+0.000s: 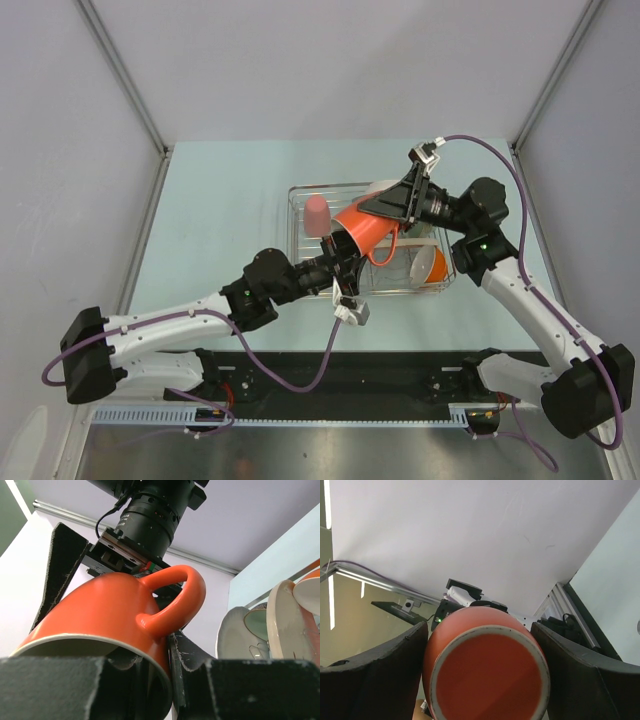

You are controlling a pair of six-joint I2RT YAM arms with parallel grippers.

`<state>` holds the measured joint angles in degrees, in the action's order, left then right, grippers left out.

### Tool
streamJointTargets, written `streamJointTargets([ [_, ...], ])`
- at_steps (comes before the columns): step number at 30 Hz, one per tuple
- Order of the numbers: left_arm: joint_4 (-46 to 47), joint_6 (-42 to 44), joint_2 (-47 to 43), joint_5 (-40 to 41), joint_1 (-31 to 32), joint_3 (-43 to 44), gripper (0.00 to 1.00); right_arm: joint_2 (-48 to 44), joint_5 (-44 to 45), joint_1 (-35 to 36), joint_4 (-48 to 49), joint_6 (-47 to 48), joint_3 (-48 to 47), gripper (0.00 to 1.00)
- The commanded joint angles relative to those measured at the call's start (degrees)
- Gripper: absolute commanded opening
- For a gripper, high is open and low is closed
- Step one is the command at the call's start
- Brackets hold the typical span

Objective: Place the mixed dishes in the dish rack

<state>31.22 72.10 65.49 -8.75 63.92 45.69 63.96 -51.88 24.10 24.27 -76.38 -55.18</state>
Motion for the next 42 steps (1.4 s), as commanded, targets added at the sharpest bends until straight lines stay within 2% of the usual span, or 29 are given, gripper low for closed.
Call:
streamJointTargets([
  [1, 5.6, 0.2, -0.5, 0.4, -1.3, 1.2, 0.00, -0.8, -3.8, 0.8, -1.9, 1.8, -0.5, 0.48],
  [3, 5.6, -0.5, -0.4, 0.8, -1.6, 1.2, 0.00, -0.5, -3.8, 0.5, -2.2, 1.6, -0.4, 0.33],
  [5, 5.8, -0.6, -0.2, 1.3, -2.1, 1.2, 0.00, -0.4, -3.8, -0.1, -1.6, 0.6, 0.1, 0.26],
  [9, 6.0, -1.1, -0.3, 1.5, -4.2, -1.2, 0.00, -0.4, -3.6, -1.4, 1.2, -2.1, 0.7, 0.00],
  [16, 6.0, -3.9, 1.7, 3.9, -8.4, -2.9, 0.01, -0.2, -2.1, -2.8, 0.2, -1.8, 1.5, 0.00],
  [19, 5.6, -4.8, 2.7, 4.9, -9.2, -2.1, 0.16, 0.6, -2.1, -3.5, 0.7, -2.2, 1.7, 0.00],
  [22, 4.9, -4.8, 4.4, 6.2, -9.2, -1.2, 0.35, 1.2, -1.9, -4.4, 1.3, -2.6, 1.7, 0.00],
  [23, 4.9, -4.8, 5.0, 6.2, -9.3, -1.2, 0.40, 1.4, -1.8, -4.7, 1.3, -2.9, 1.7, 0.00],
  [25, 4.5, -4.8, 5.5, 6.3, -9.3, -1.0, 0.41, 1.7, -1.6, -5.3, 1.1, -3.0, 1.7, 0.00],
  [27, 4.3, -4.9, 6.2, 6.3, -9.3, -1.0, 0.55, 1.9, -1.6, -6.2, 0.5, -3.0, 1.7, 0.00],
  [28, 4.4, -4.9, 6.5, 6.4, -9.3, -1.0, 0.74, 2.0, -1.5, -6.3, 0.3, -2.9, 1.7, 0.00],
  [30, 3.5, -5.0, 6.8, 6.6, -9.3, -0.7, 0.70, 2.3, -1.4, -7.0, -0.2, -2.5, 1.7, 0.00],
  [33, 2.3, -5.6, 7.1, 7.8, -9.3, 0.1, 0.80, 3.3, -1.6, -8.0, -0.7, -2.3, 1.7, 0.00],
  [34, 1.9, -5.7, 7.0, 8.0, -9.3, 0.2, 0.96, 3.5, -1.8, -8.5, -0.8, -2.1, 1.7, 0.00],
  [37, 1.7, -5.9, 6.1, 8.6, -9.3, 0.0, 1.00, 4.5, -2.0, -9.6, -2.5, -0.2, 1.7, 0.00],
  [38, 1.1, -6.2, 5.7, 11.3, -9.3, 0.1, 1.00, 4.7, -2.1, -10.5, -3.3, 0.3, 1.7, 0.00],
  [42, -4.7, -7.8, 1.6, 13.1, -10.6, 0.5, 1.00, 6.5, -1.9, -11.3, -5.0, 3.6, 1.7, 0.00],
])
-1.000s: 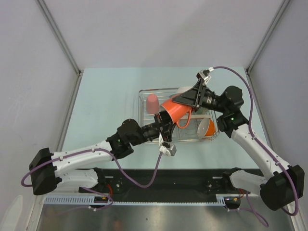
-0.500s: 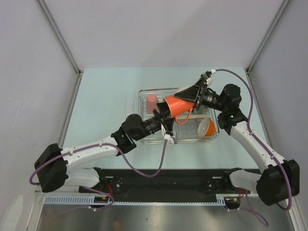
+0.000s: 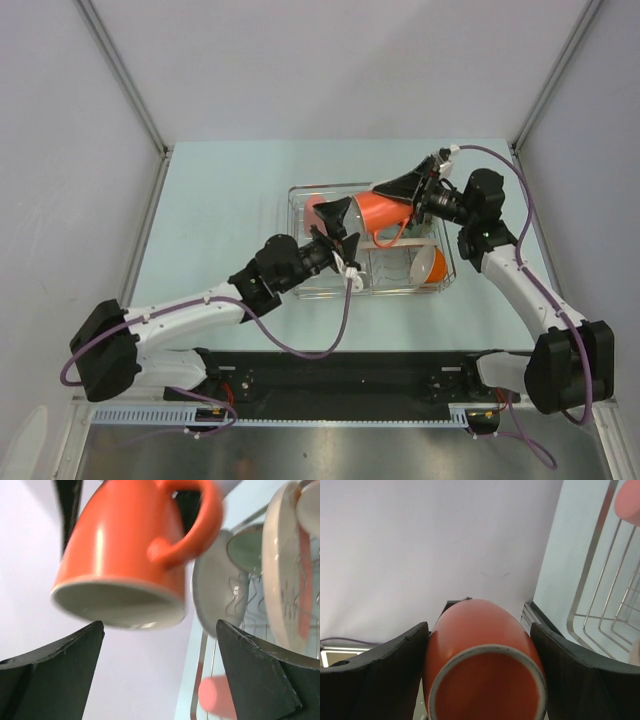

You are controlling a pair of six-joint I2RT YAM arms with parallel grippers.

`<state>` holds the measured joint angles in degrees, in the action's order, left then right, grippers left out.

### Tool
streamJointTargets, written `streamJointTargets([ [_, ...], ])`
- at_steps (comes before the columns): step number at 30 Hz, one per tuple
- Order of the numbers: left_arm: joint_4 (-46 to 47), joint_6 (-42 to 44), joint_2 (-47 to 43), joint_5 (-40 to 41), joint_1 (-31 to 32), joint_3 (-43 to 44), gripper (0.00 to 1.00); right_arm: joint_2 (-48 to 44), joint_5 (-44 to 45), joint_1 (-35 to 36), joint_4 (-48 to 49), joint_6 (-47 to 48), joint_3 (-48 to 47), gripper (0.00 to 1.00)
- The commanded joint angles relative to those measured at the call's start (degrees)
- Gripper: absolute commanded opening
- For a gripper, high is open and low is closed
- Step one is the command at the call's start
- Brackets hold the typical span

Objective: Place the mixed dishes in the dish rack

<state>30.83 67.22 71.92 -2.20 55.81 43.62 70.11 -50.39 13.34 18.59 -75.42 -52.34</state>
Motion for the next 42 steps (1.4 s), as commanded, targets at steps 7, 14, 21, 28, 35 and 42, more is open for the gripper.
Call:
streamJointTargets([
  [7, -20.4, -16.3, -13.6, 11.1, -8.2, 6.6, 0.99, 2.8, -0.4, 0.4, -6.5, 11.5, -3.5, 0.00],
  [14, -45.3, -35.6, -8.7, 12.0, -23.3, 23.0, 1.00, 4.3, 8.6, 9.2, -25.6, 27.9, -14.5, 0.00],
  [21, -72.4, -51.0, 5.3, -0.4, -32.9, 48.0, 1.00, 10.8, 28.8, 23.0, -46.2, 44.8, -30.5, 0.00],
  [28, -82.2, -59.4, 11.1, -12.8, -41.0, 56.1, 1.00, 23.1, 50.1, 33.2, -60.9, 55.3, -44.2, 0.00],
  [35, -76.7, -61.4, 10.7, -15.6, -42.2, 53.2, 1.00, 29.4, 54.3, 33.7, -61.0, 57.3, -46.8, 0.00],
  [42, -72.6, -65.0, 11.6, -17.4, -42.3, 50.6, 1.00, 34.6, 58.7, 34.8, -59.7, 59.3, -48.8, 0.00],
])
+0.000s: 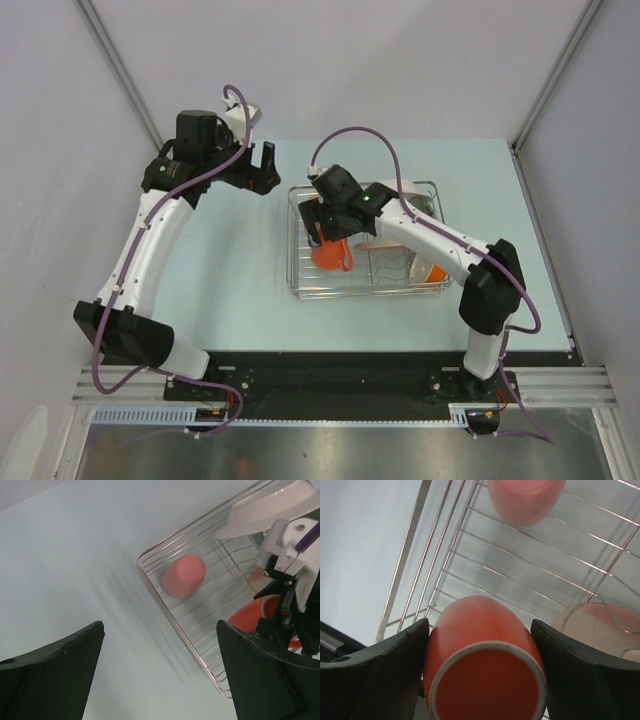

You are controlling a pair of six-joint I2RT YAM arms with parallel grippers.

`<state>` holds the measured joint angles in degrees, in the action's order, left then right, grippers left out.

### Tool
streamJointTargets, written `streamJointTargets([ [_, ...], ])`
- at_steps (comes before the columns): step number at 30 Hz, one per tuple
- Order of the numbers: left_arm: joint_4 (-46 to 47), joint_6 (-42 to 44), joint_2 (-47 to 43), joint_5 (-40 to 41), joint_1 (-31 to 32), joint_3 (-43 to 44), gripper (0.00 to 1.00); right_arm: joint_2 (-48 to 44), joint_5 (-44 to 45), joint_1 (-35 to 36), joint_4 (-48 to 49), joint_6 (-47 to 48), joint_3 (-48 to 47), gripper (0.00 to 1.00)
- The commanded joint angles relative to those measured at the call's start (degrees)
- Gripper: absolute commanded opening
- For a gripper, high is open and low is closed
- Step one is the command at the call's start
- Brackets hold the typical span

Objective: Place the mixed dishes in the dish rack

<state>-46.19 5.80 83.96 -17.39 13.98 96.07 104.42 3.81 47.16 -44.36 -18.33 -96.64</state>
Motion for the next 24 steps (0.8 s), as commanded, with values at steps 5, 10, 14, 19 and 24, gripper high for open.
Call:
streamJointTargets([
  [5, 9.3, -3.7, -1.0, 0.3, -0.4, -6.2, 1.00, 0.3, 9.4, 3.8, 9.4, 4.9, -1.4, 0.00],
  [10, 12.0, -2.7, -1.2, 1.2, -0.6, -9.1, 1.00, -0.6, 12.8, 5.7, 17.9, 7.9, 6.3, 0.00],
  [14, 13.5, -2.2, -1.3, 1.2, -1.1, -10.8, 1.00, 0.5, 13.6, 5.8, 21.3, 8.1, 8.3, 0.00],
  [19, 16.3, -2.0, -1.9, 1.3, -1.8, -13.4, 1.00, 1.2, 14.0, 5.8, 25.2, 9.0, 11.1, 0.00],
  [24, 18.0, -2.8, -2.0, 0.3, -1.8, -15.6, 1.00, 2.3, 13.6, 6.1, 28.2, 9.4, 13.0, 0.00],
])
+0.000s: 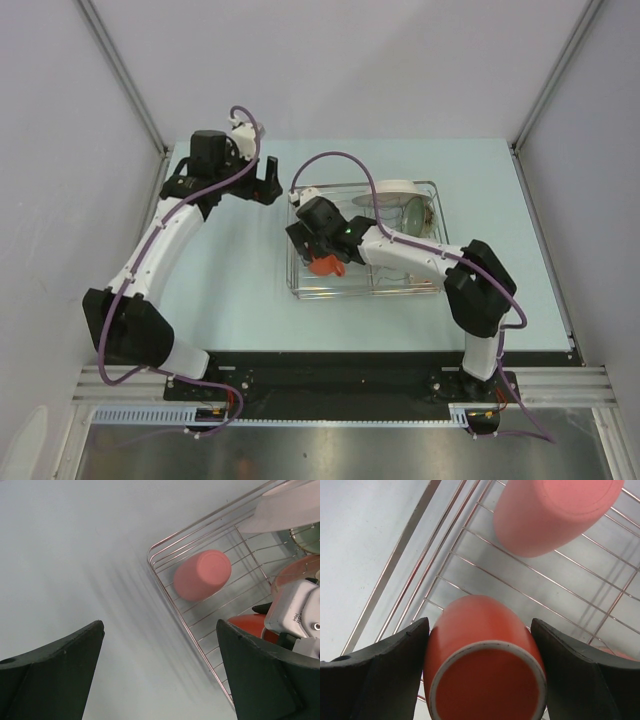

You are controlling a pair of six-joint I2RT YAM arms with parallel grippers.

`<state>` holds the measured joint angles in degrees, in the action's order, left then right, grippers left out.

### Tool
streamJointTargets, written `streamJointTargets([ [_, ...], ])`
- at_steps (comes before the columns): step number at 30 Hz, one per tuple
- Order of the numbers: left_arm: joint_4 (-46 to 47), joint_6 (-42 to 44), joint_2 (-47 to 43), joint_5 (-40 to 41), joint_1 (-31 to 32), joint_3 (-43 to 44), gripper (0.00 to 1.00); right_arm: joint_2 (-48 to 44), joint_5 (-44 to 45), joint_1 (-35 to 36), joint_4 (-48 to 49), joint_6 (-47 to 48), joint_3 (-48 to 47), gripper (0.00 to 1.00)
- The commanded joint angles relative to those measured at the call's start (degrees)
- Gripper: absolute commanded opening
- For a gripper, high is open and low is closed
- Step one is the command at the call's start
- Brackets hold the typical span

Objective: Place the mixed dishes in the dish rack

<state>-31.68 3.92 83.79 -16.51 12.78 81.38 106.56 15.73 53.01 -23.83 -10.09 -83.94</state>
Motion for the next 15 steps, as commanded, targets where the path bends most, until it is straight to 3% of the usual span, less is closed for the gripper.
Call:
streamJointTargets([
  [1, 3.6, -0.8, -1.6, -0.5, -0.6, -1.4, 1.00, 0.2, 1.2, 0.2, 8.2, 1.4, 0.7, 0.00],
  [15, 3.6, -0.1, 1.2, -0.3, -1.0, -2.9, 1.00, 2.9, 2.8, 1.0, 13.2, 1.2, 4.3, 0.00],
])
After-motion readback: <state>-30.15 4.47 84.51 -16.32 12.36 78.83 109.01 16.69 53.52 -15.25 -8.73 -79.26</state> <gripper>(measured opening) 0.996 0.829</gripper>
